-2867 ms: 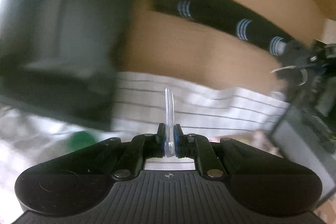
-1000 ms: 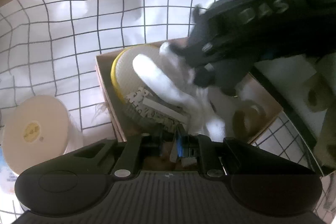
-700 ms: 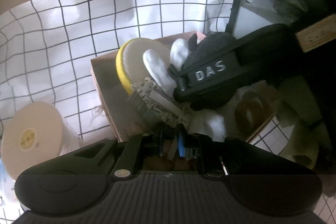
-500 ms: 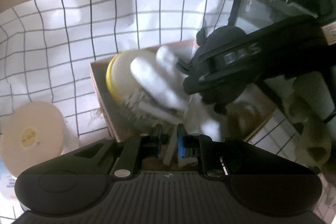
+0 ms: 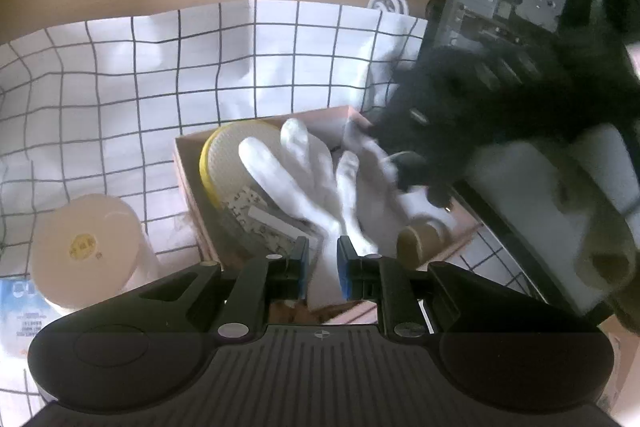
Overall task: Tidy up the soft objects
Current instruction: 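Open the left tool to drop the strip while the right releases the plush into the box, then move both open tools back toward the green-lidded jar on the table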
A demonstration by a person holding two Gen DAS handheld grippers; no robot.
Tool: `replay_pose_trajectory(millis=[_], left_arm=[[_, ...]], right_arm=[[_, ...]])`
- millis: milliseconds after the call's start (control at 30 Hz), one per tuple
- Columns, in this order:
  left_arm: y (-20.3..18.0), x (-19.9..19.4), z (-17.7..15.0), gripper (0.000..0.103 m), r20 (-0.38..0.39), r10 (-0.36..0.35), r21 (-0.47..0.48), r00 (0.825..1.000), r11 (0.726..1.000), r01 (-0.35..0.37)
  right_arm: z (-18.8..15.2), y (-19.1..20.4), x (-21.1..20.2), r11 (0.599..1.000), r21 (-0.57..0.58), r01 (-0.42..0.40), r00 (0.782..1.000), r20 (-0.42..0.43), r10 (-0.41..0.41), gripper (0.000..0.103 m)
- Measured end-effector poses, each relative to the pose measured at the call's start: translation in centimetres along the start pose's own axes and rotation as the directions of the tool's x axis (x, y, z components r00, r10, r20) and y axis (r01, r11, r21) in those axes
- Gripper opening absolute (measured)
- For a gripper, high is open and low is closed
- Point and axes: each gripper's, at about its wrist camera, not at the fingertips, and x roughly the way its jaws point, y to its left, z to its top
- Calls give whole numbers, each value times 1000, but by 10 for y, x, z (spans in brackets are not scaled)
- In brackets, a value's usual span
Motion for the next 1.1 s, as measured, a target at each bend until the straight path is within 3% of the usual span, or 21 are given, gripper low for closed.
replay_pose_trajectory(millis=[33, 100, 133, 200, 400, 567, 700, 800, 967, 1100], left_arm=[[0, -1, -1, 19, 0, -2, -2, 1000, 1000, 2], [0, -3, -3, 19, 5, -1, -6, 1000, 1000, 1], [0, -5, -4, 19, 8, 0, -10, 1000, 1000, 0], [2, -10, -7, 19, 14, 0, -23, 1000, 1000, 1], [8, -17, -8, 19, 10, 22, -35, 1000, 999, -21], [8, -21, -6, 19, 18, 21, -31, 1000, 999, -20], [9, -34, -9, 19, 30, 10, -34, 999, 999, -9], [22, -54, -15, 19, 57, 1, -67, 998, 998, 3], [66, -96, -41, 19, 113, 71, -154, 991, 987, -53], [122, -127, -66, 19, 120, 193, -289, 974, 945, -152]], right_arm=[[6, 2, 6, 999, 10, -33, 999, -24, 33, 82], [15, -1, 32, 993, 75, -91, 981, -167, 102, 84], [19, -5, 46, 987, 146, -68, 965, -242, 102, 84], [21, -13, 54, 970, 239, -43, 951, -288, 114, 85], [18, -6, 26, 984, 170, -55, 980, -180, 86, 85], [14, 16, -4, 1000, 15, 13, 999, -48, -12, 85], [15, 41, -26, 989, -113, 96, 991, 104, -85, 85], [18, 67, -40, 974, -191, 122, 977, 197, -83, 85], [24, 119, -36, 953, -301, -8, 985, 164, 60, 85], [21, 172, -13, 926, -356, -122, 986, 64, 155, 85]])
